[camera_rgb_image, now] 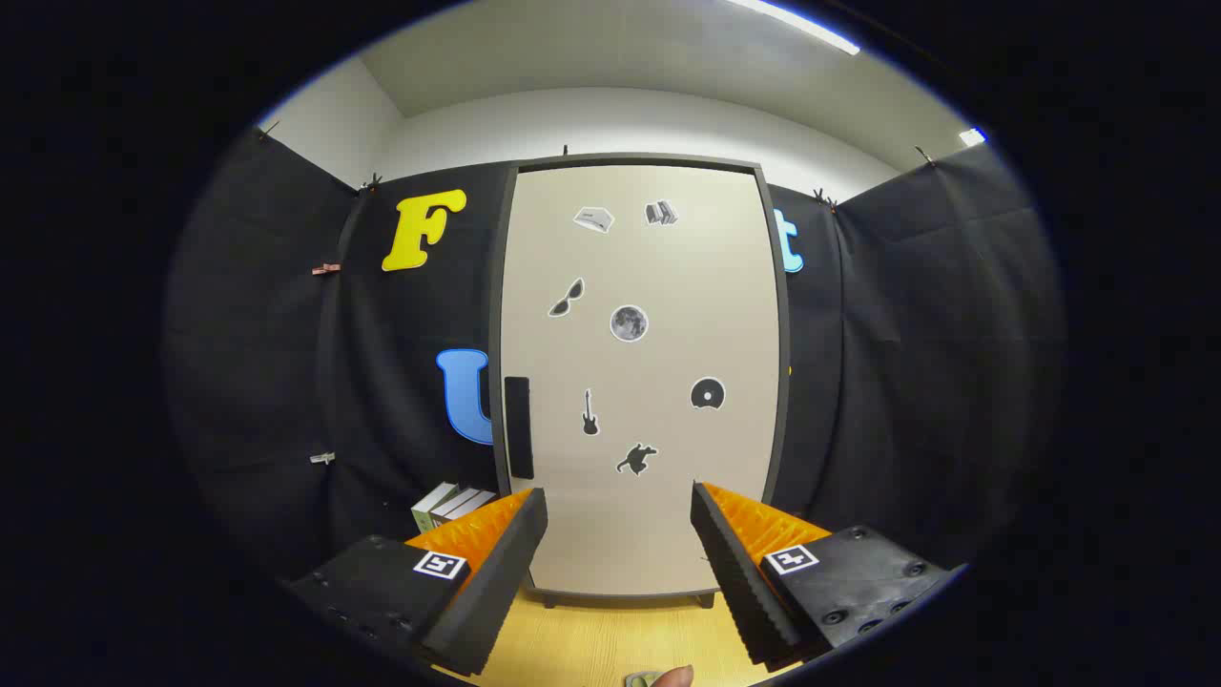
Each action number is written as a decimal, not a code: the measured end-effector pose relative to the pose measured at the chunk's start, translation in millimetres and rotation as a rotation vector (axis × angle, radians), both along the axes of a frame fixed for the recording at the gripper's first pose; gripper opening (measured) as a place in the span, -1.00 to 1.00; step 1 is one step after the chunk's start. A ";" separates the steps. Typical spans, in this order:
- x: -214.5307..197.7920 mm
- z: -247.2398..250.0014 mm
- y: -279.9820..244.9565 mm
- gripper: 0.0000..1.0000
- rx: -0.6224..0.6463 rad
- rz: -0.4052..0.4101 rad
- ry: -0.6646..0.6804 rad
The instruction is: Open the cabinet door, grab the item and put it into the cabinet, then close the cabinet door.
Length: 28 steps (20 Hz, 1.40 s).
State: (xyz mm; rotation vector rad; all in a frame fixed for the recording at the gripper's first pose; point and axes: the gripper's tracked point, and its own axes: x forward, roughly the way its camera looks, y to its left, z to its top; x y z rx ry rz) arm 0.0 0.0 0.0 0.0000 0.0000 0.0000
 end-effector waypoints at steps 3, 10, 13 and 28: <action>-4.5 2.9 4.8 0.94 0.001 0.010 -0.004; -10.2 10.6 8.0 0.94 0.006 0.011 -0.016; -10.9 9.6 9.5 0.94 0.007 0.009 -0.012; -11.9 13.7 26.1 0.94 0.006 0.006 -0.022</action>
